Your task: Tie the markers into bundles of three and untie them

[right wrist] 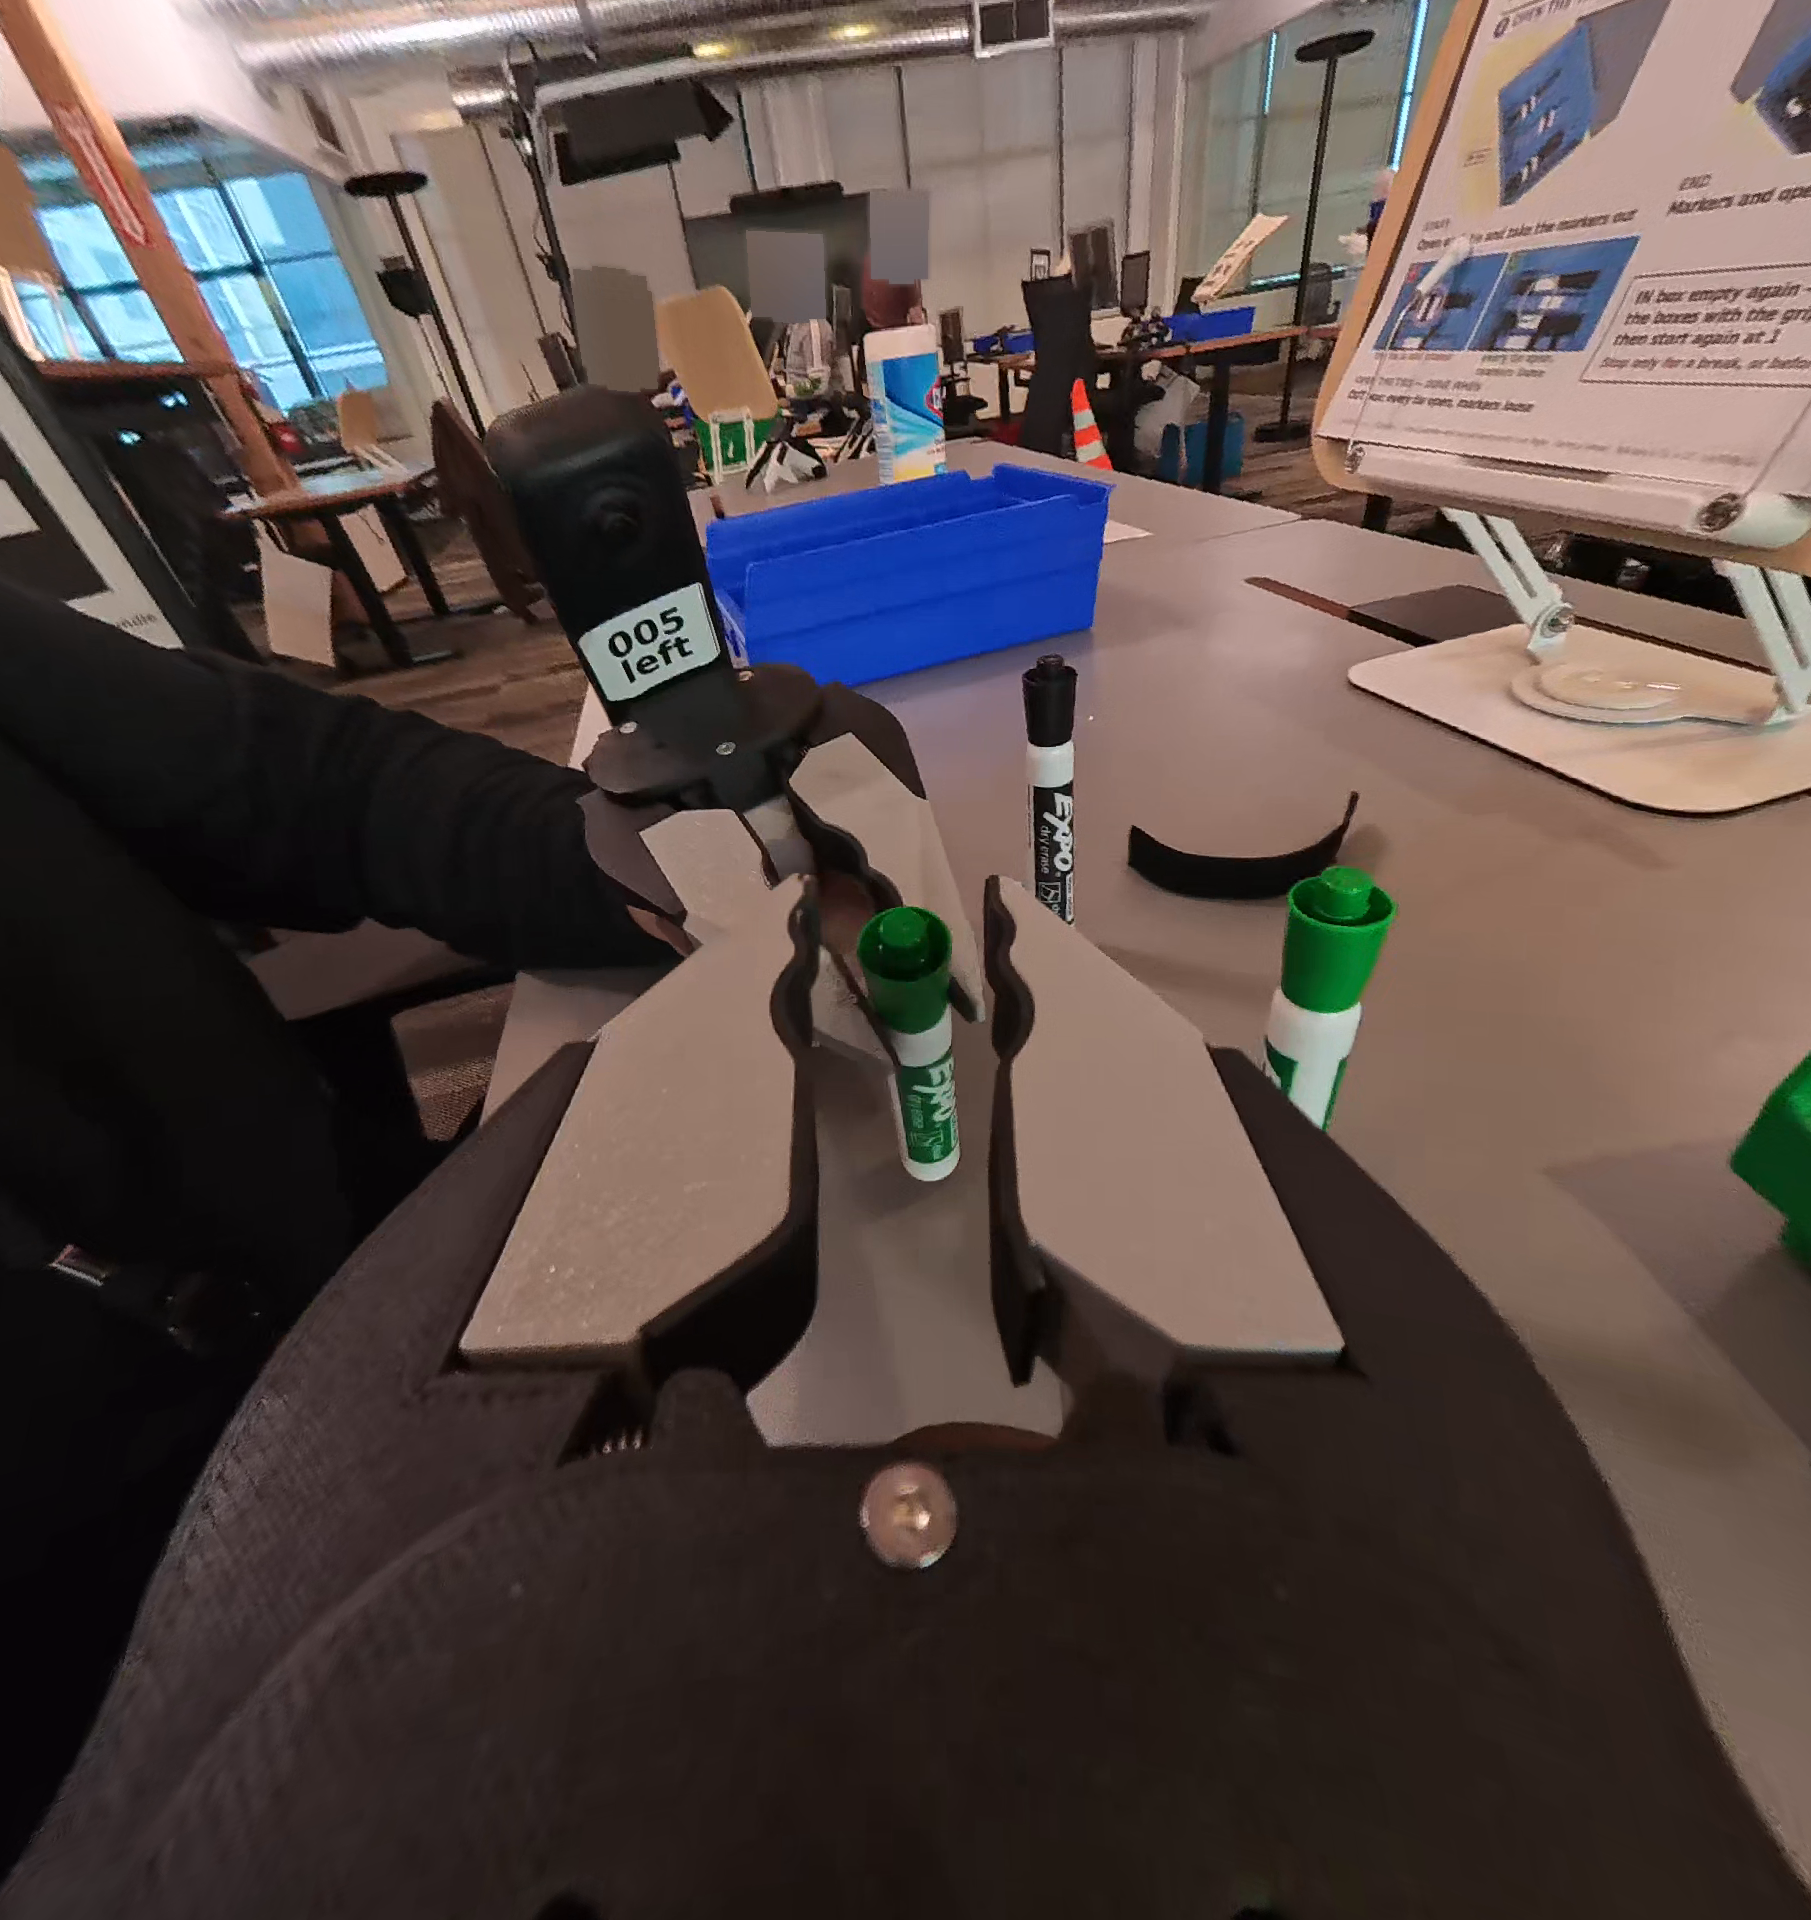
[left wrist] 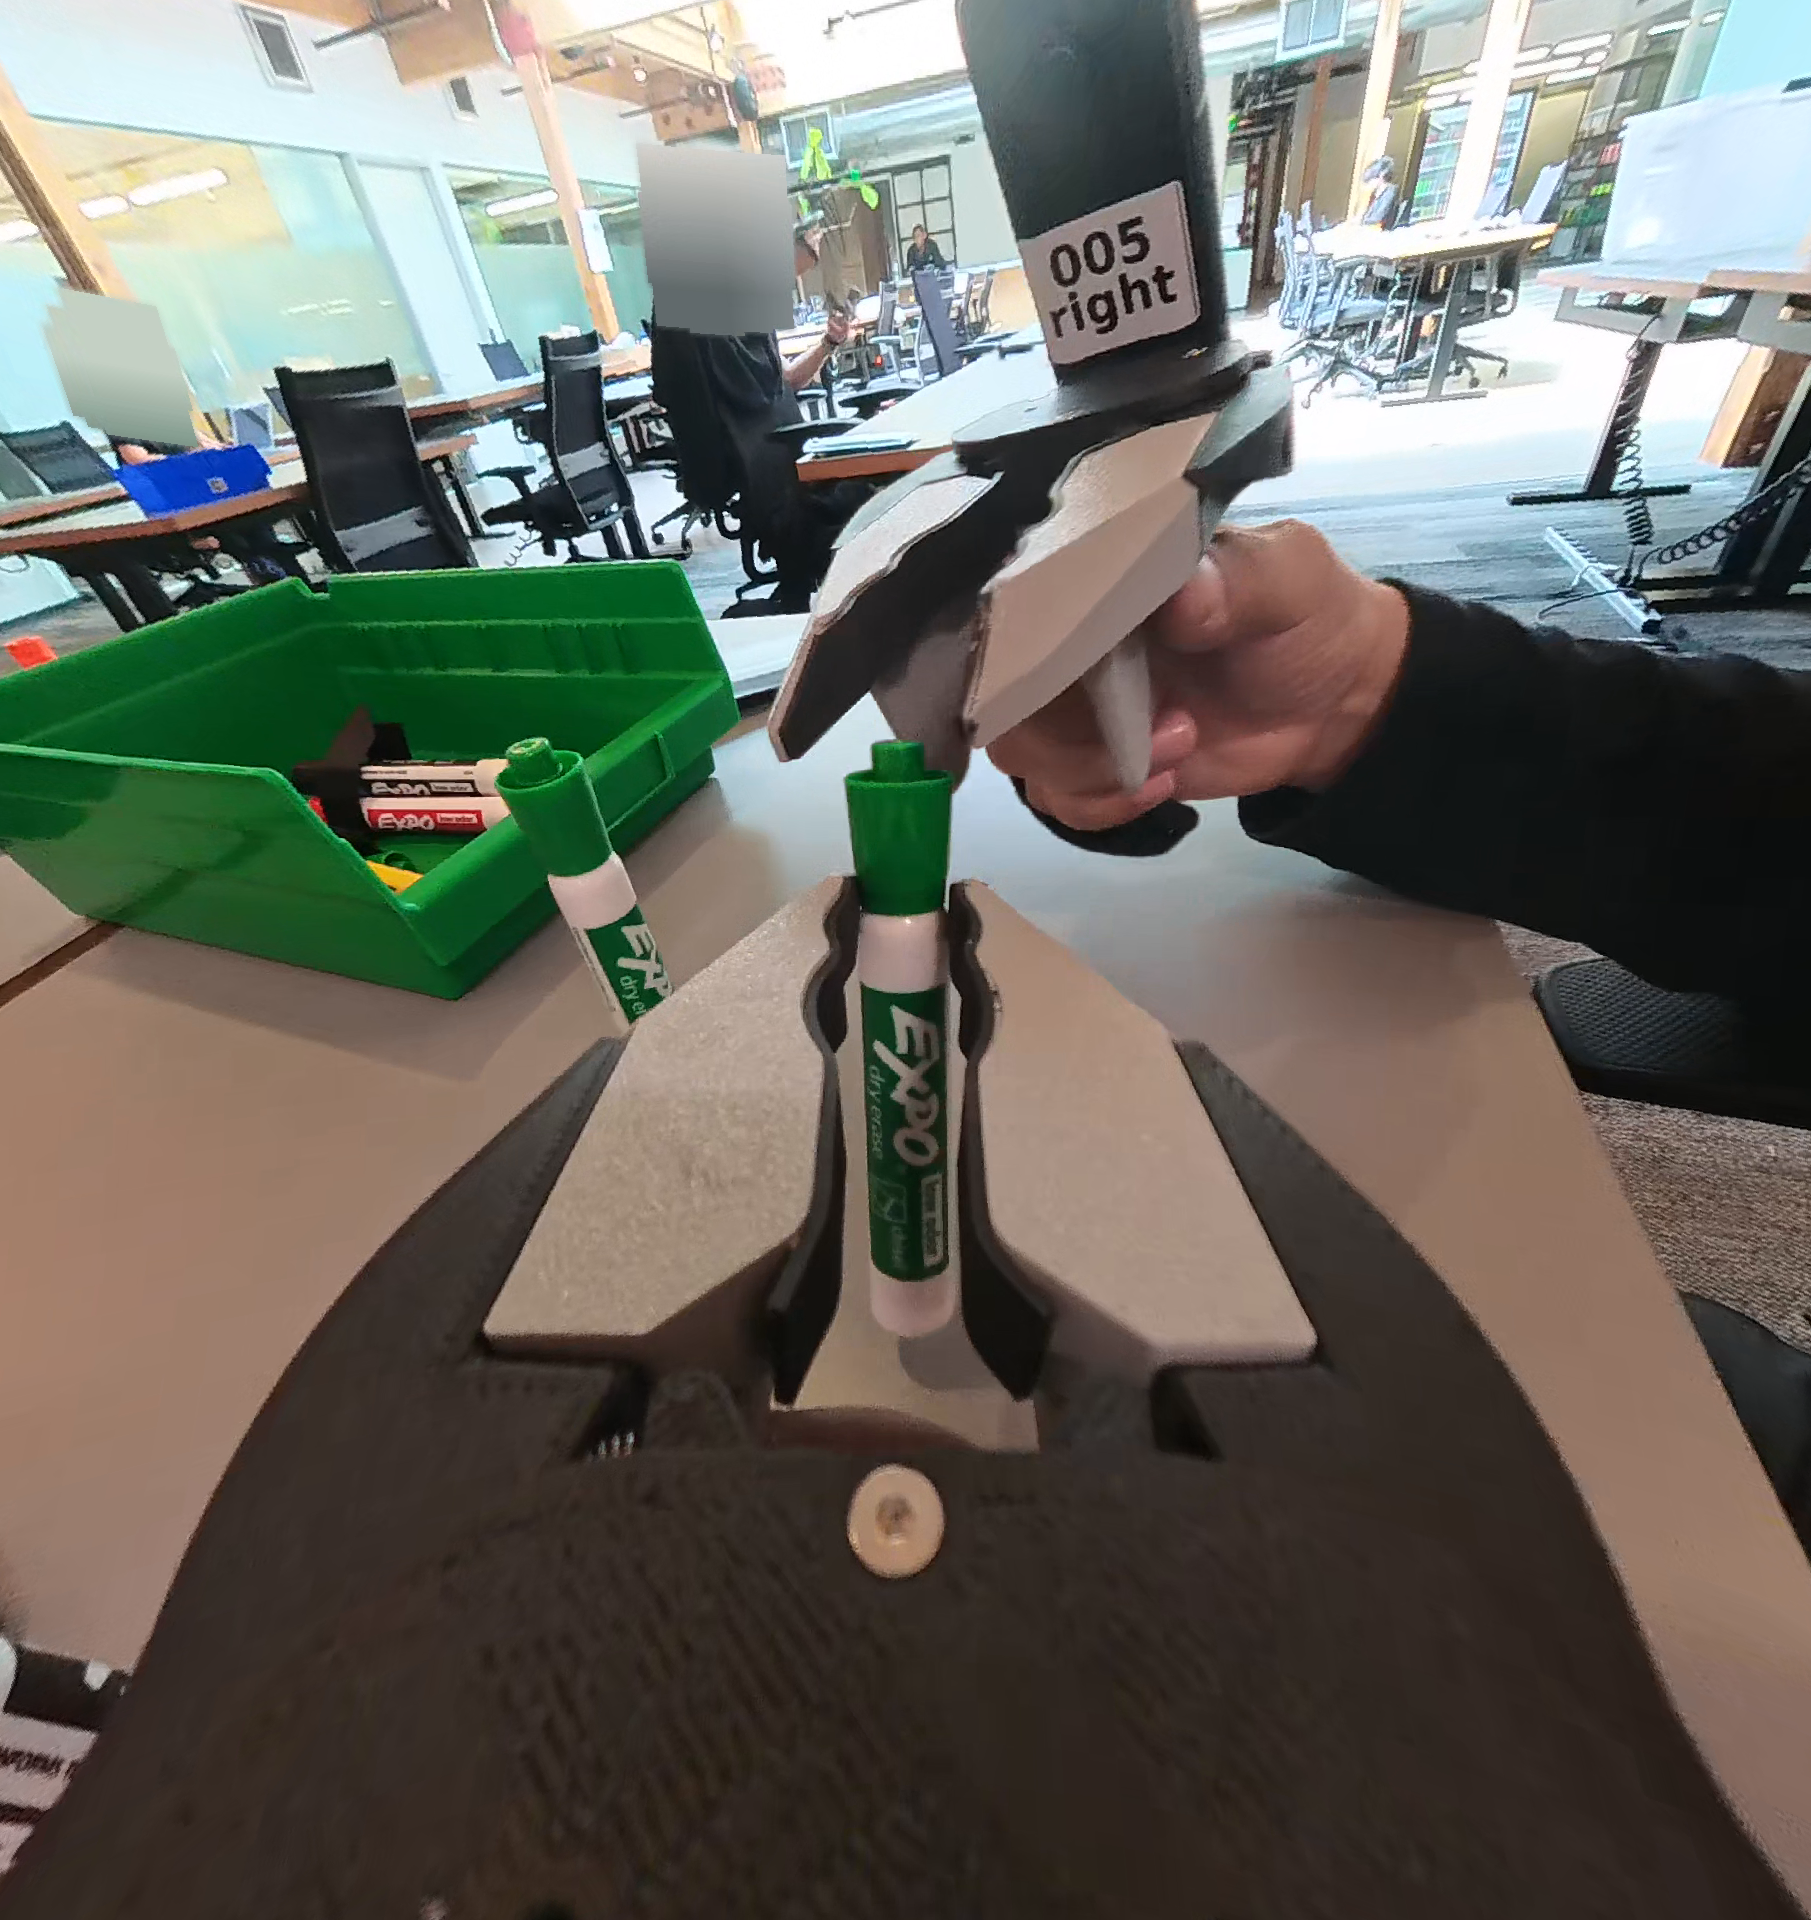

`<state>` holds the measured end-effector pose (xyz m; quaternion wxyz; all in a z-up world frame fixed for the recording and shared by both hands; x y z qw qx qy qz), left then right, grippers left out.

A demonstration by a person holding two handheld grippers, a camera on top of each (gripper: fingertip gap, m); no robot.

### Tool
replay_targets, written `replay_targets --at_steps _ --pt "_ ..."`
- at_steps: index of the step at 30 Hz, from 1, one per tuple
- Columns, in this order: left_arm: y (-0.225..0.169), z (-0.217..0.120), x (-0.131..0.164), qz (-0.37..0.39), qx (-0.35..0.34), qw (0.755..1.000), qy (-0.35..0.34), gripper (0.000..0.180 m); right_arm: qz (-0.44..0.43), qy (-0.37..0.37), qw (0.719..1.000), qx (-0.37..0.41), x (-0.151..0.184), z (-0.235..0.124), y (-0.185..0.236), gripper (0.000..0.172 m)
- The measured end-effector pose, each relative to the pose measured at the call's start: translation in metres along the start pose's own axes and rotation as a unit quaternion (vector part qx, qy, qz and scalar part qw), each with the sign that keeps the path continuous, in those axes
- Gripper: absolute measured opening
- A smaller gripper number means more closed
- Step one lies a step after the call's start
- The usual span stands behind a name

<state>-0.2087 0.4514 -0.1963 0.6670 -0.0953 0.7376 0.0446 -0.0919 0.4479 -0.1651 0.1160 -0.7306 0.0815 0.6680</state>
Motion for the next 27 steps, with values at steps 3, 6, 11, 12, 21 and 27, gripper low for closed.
replay_targets --at_steps 3,6,11,12,21,27 --pt "0.003 0.001 0.000 -0.005 -0.009 1.000 -0.004 0.015 -0.007 0.020 1.000 -0.005 0.004 0.003 0.002 0.028" --pt "0.002 0.002 -0.001 -0.008 -0.006 1.000 -0.005 0.015 -0.013 0.034 0.999 0.004 0.008 0.007 0.001 0.018" --pt "0.004 0.003 -0.001 -0.015 -0.008 1.000 -0.004 0.015 -0.041 0.064 0.997 0.025 0.004 0.008 0.001 0.014" --pt "0.005 0.003 0.000 -0.025 -0.008 1.000 -0.002 0.015 -0.048 0.076 0.996 0.028 0.004 0.008 0.000 0.015" --pt "0.024 0.003 0.007 -0.048 -0.065 0.996 0.037 0.061 -0.086 0.133 0.986 0.049 -0.006 0.001 -0.022 0.015" --pt "0.028 0.009 0.010 -0.054 -0.051 0.995 0.064 0.066 -0.092 0.146 0.984 0.039 -0.002 0.004 -0.037 0.015"
Point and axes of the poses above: each gripper's, where its closed fingertips meet, z out along the fingers, x out of its underside, y = z × x across the jaws, the point moved 7 cm from there along -z, back along the fingers, and after that the axes turned 11 degrees about -z, right-handed, at the moved point
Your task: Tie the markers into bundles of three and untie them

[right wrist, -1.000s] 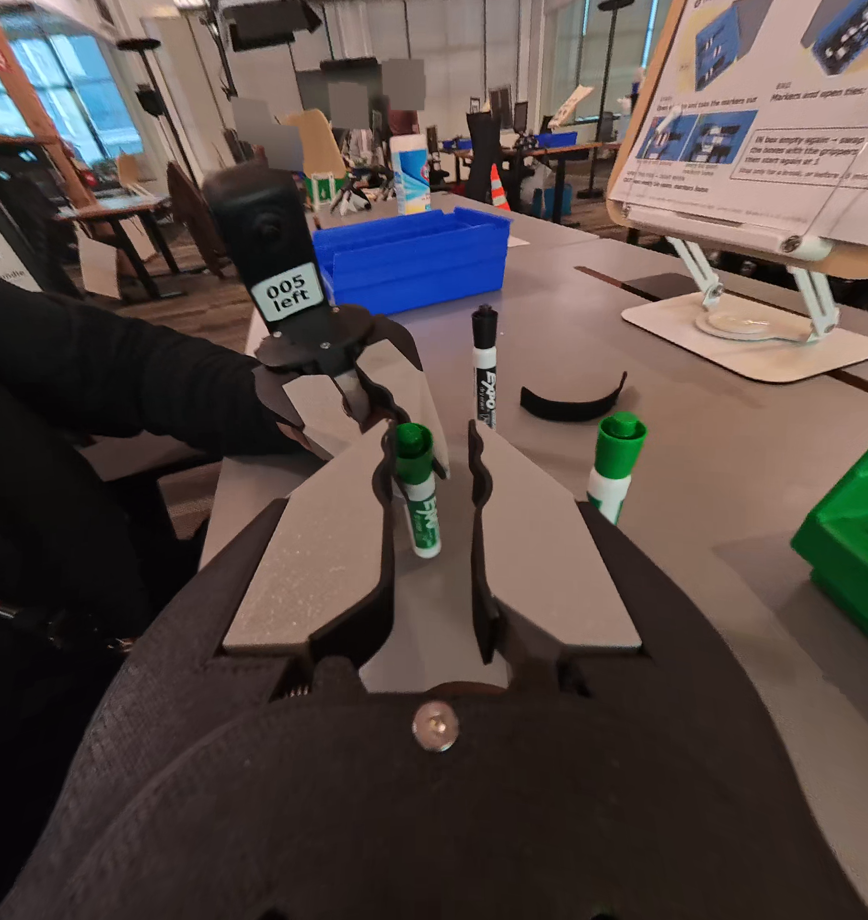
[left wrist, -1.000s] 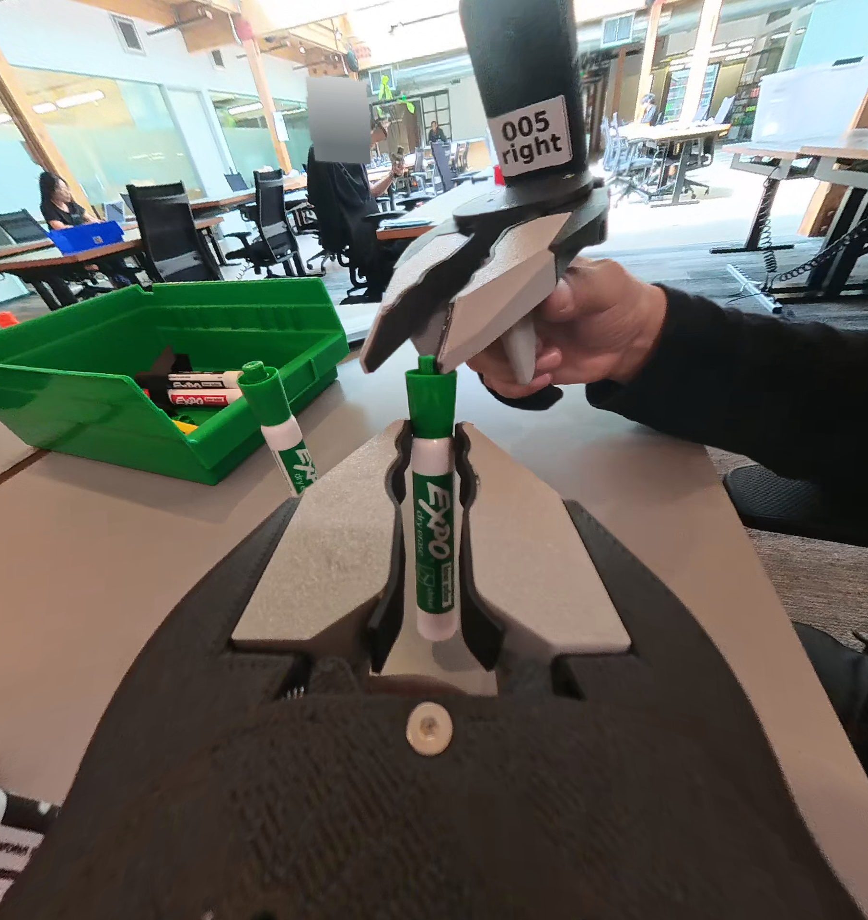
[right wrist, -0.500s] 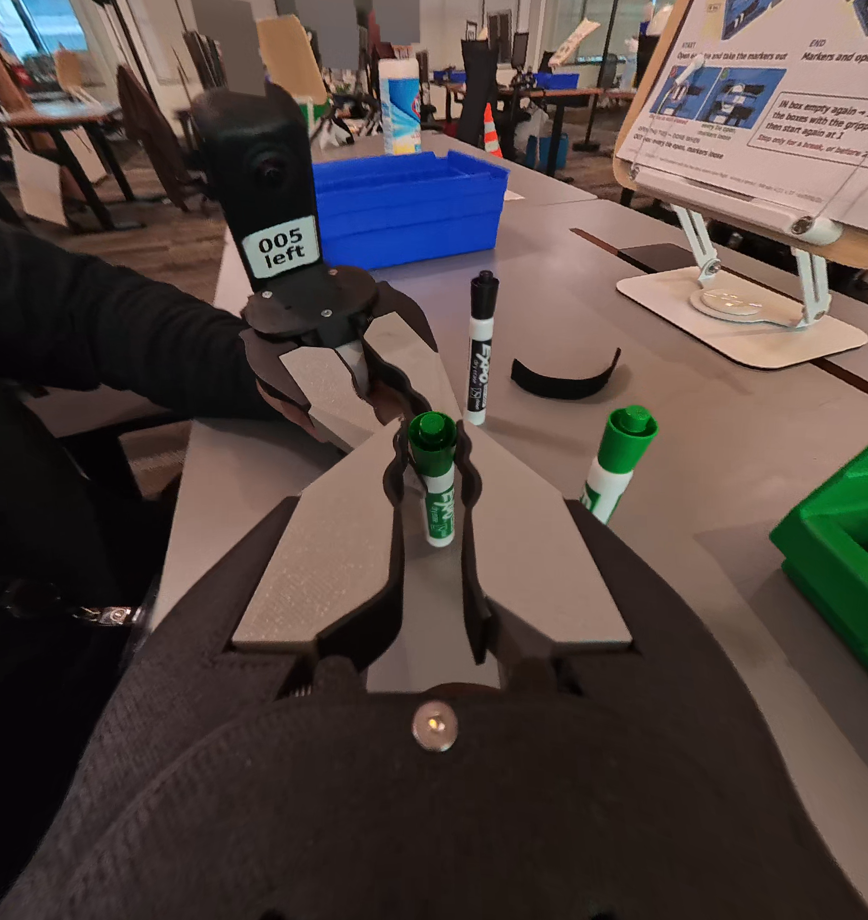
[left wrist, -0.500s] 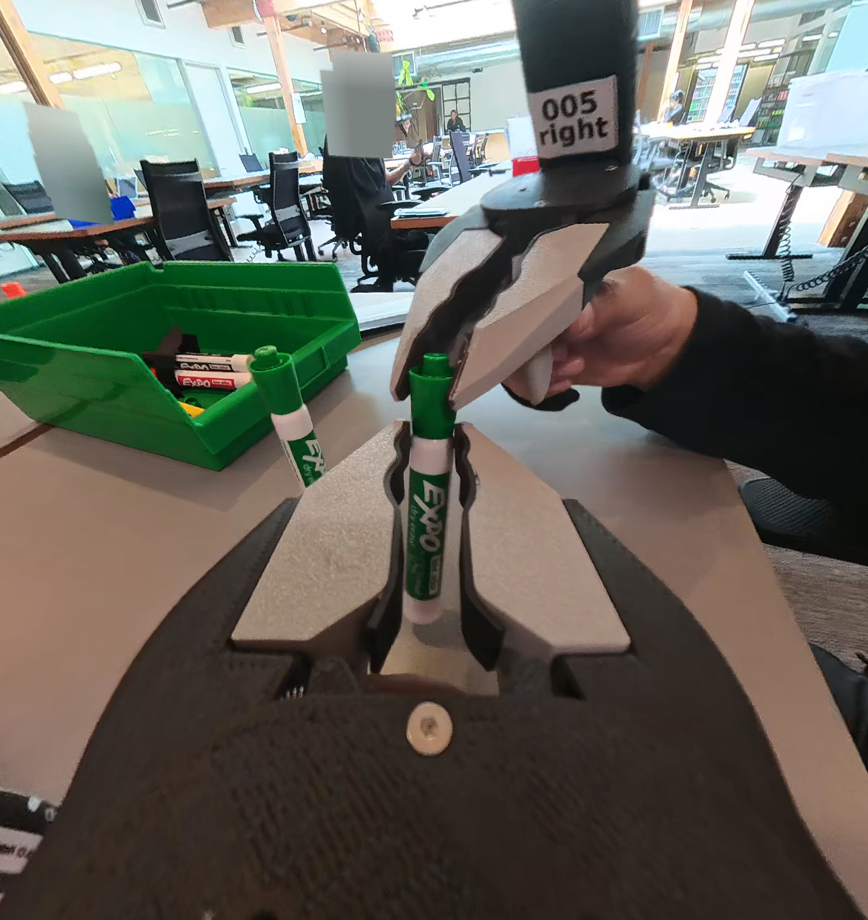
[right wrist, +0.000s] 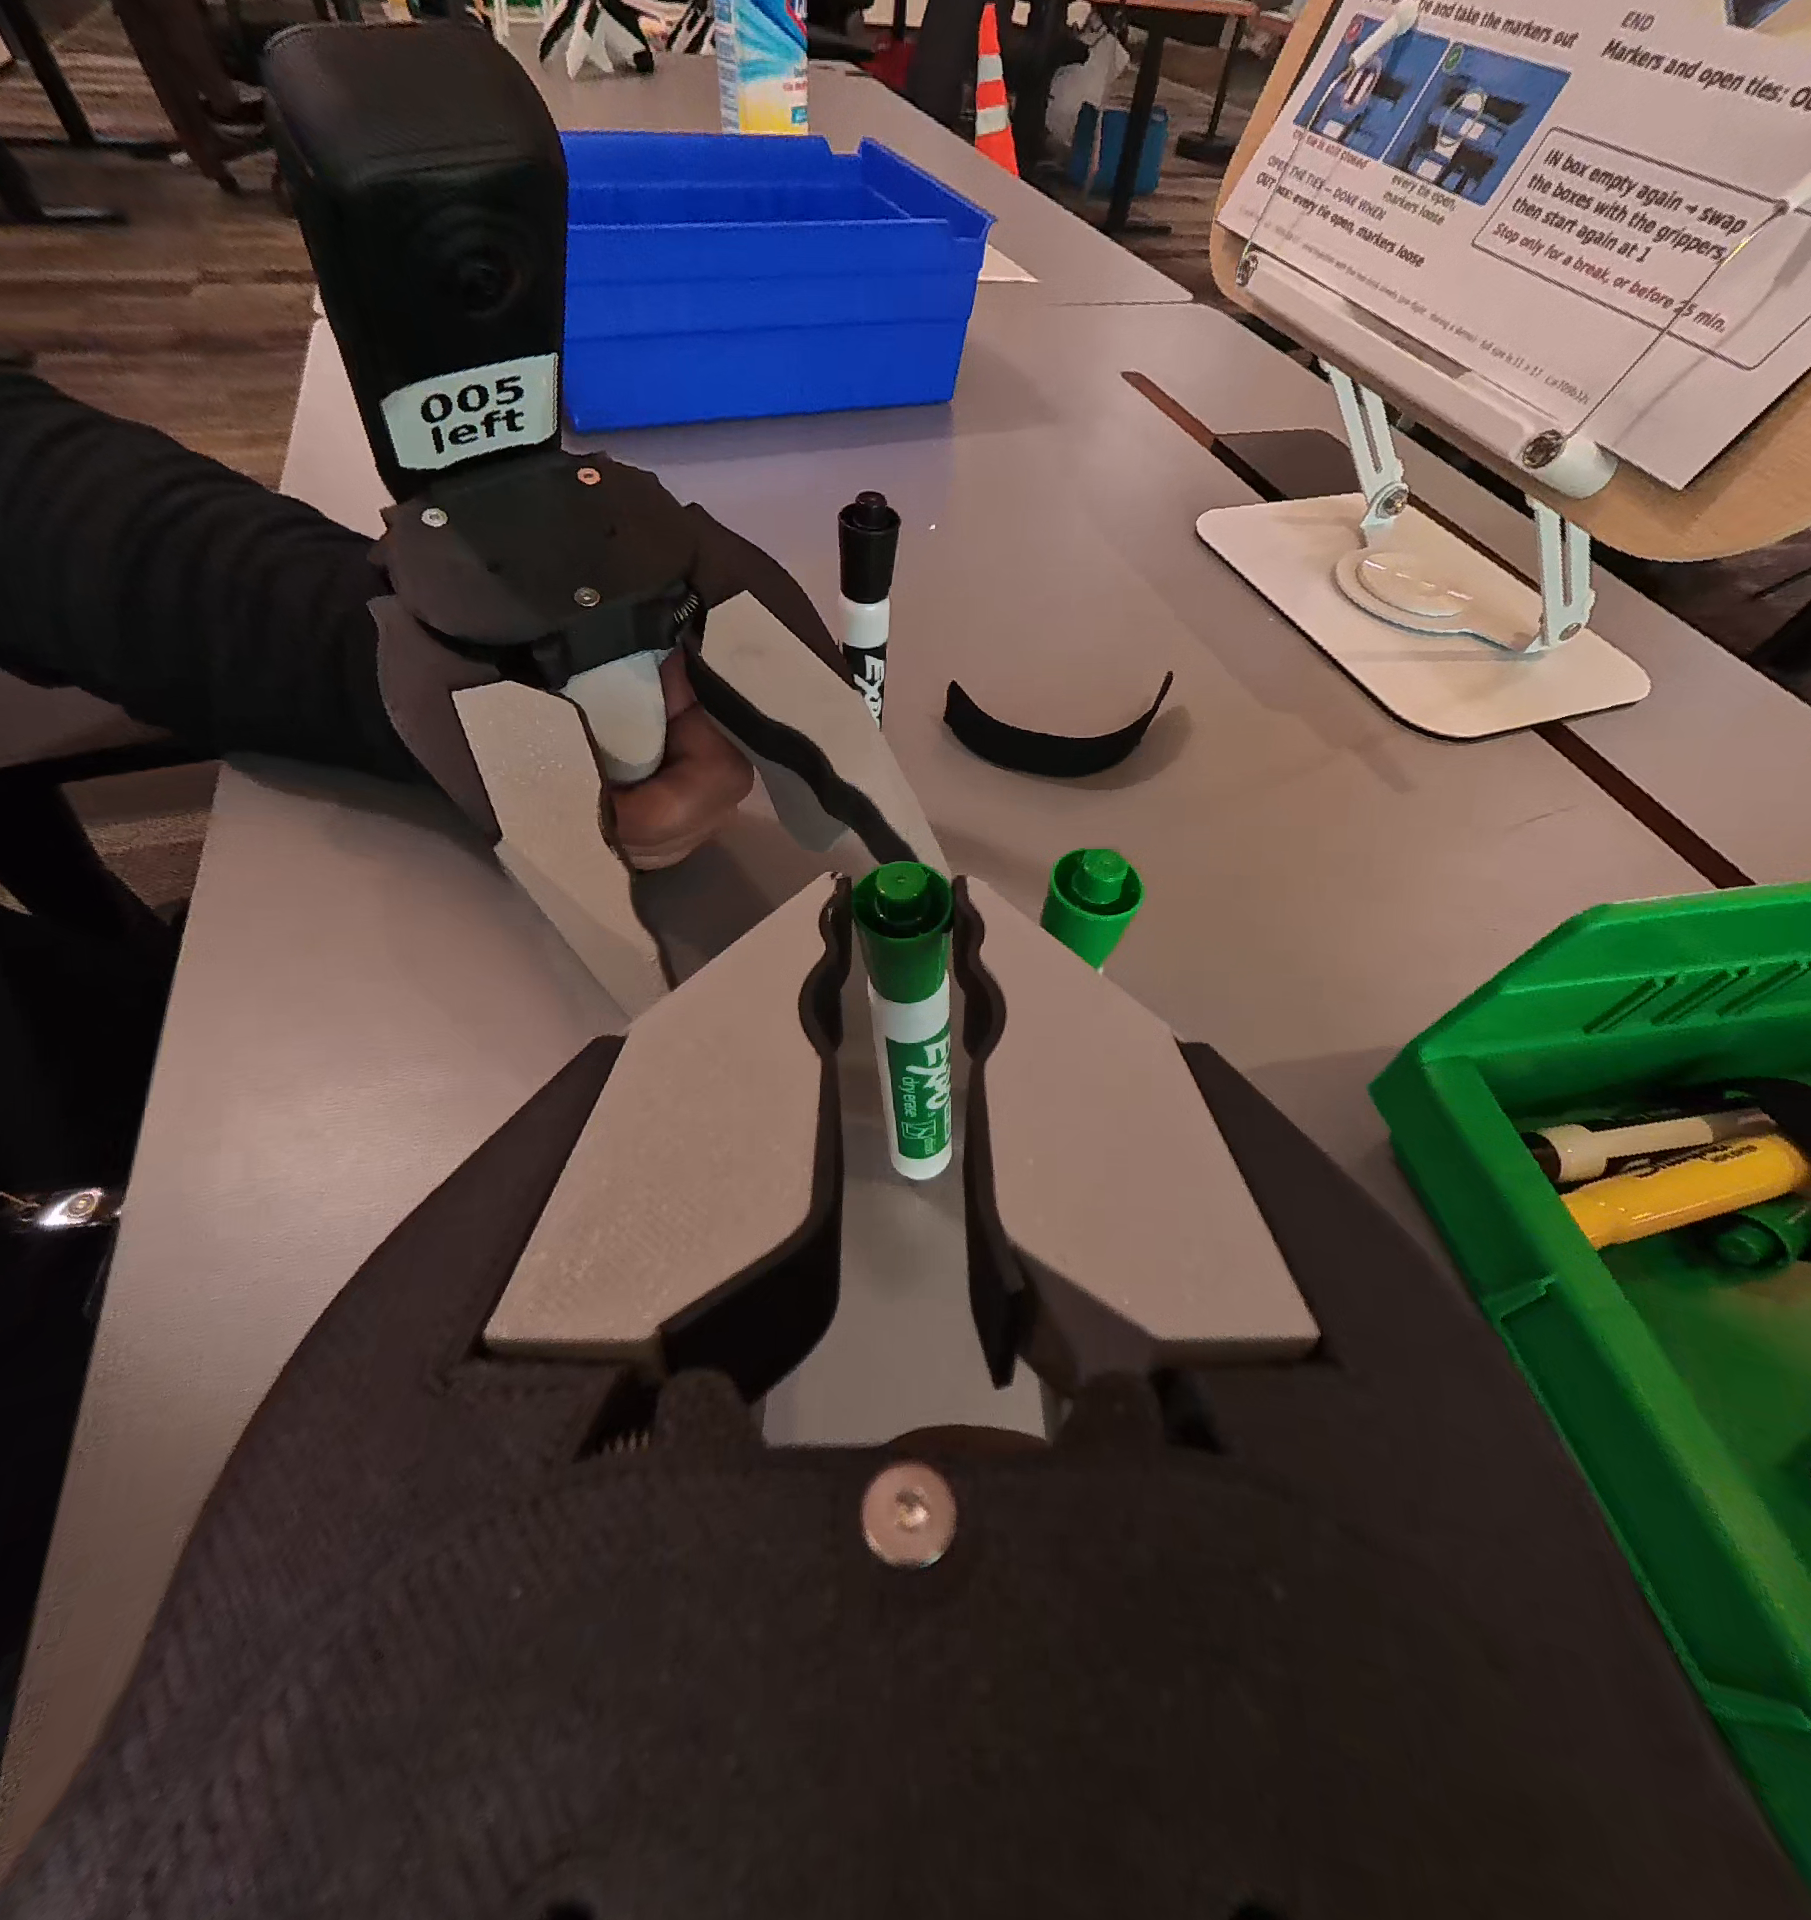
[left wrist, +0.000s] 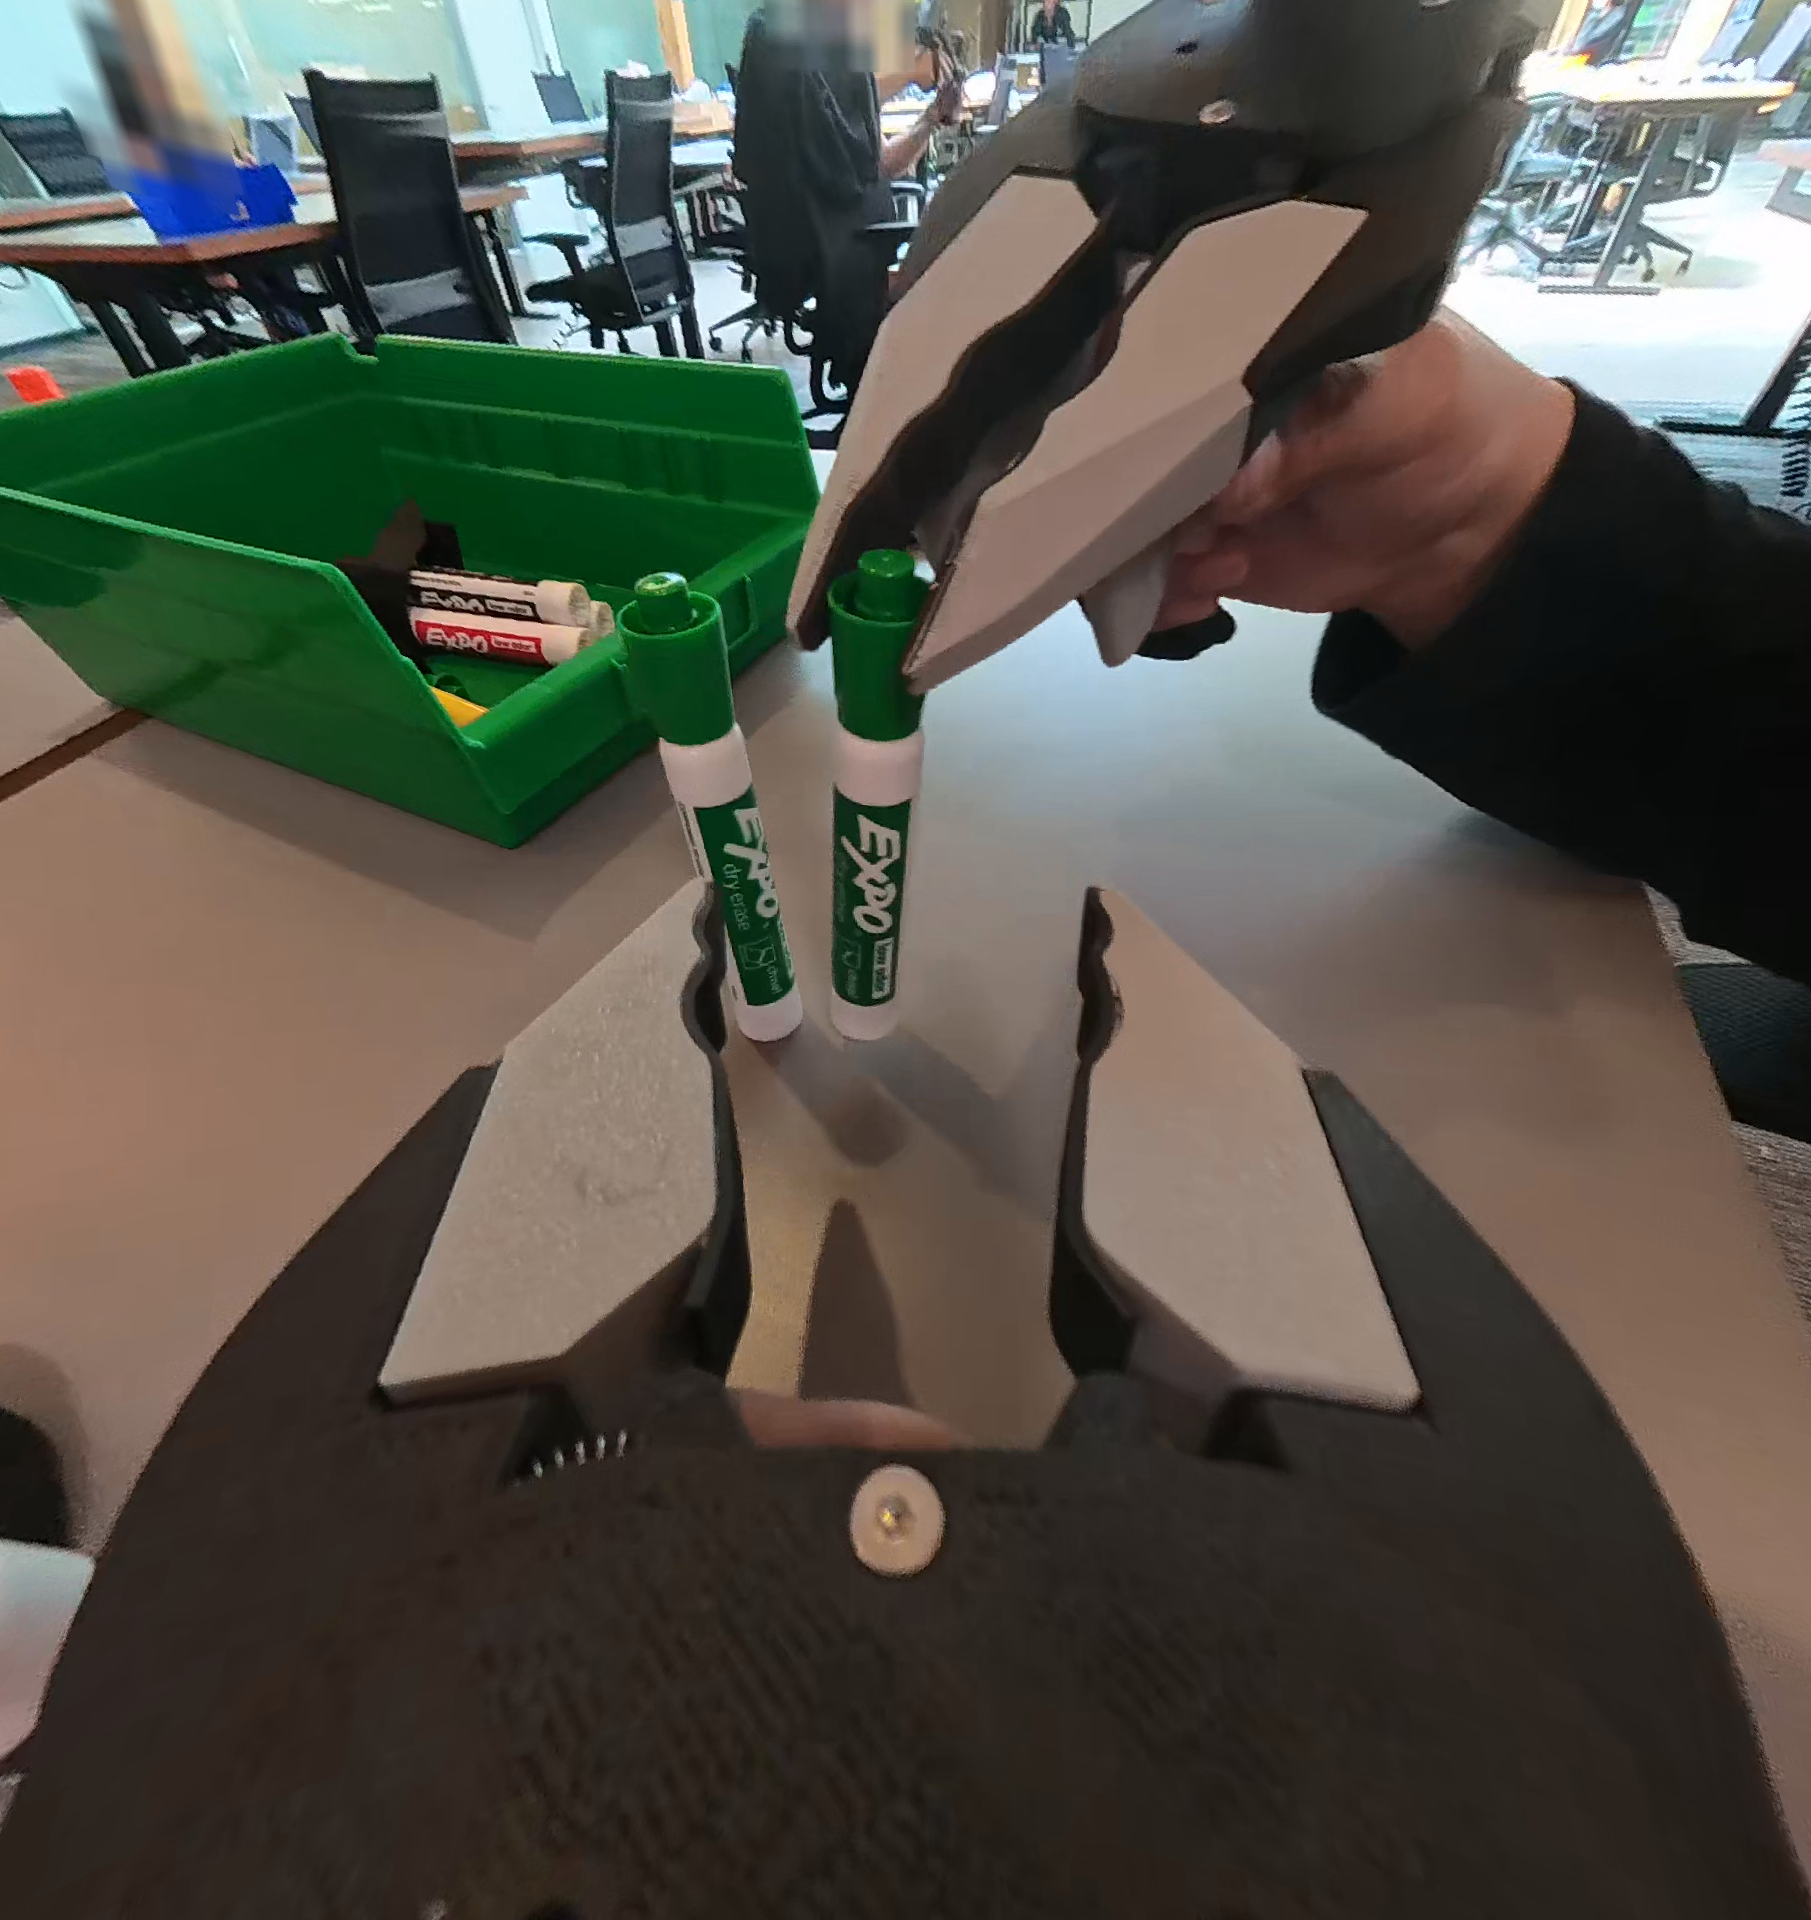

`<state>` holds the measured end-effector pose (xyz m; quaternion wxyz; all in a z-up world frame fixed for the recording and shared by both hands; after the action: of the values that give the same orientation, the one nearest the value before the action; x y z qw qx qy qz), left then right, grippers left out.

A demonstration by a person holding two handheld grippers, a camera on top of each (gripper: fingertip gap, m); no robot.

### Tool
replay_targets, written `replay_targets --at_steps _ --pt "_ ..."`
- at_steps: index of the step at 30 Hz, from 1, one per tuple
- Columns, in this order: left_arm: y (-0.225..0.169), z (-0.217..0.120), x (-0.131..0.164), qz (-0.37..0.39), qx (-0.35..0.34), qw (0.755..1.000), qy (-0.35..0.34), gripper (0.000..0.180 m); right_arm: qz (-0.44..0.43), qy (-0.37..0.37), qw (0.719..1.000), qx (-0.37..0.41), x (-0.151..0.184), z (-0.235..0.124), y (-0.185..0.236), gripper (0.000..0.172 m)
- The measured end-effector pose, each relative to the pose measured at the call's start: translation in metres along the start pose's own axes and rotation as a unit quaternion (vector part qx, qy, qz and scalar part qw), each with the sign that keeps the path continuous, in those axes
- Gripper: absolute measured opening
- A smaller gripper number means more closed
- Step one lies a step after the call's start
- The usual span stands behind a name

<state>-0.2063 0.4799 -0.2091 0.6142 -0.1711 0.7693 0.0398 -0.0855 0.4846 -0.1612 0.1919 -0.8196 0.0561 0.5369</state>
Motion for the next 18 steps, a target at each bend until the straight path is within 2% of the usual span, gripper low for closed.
replay_targets --at_steps 8,18 --pt "-0.0031 -0.0100 0.0063 0.027 0.005 0.999 0.021 0.068 0.007 -0.002 1.000 -0.001 0.0090 0.0019 -0.0055 0.015" --pt "-0.0008 -0.0086 0.0079 0.019 -0.006 0.999 0.032 0.071 0.019 -0.007 1.000 -0.002 0.0090 0.0057 -0.0090 0.015"
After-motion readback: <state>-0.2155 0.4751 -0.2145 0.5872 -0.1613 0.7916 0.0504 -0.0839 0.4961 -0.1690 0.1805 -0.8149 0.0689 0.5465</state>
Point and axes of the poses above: each gripper's, where its closed fingertips meet, z out along the fingers, x out of its underside, y = z × x across the jaws, the point moved 7 cm from there along -z, back along the fingers, and after that the axes turned 11 degrees about -z, right-handed, at the moved point
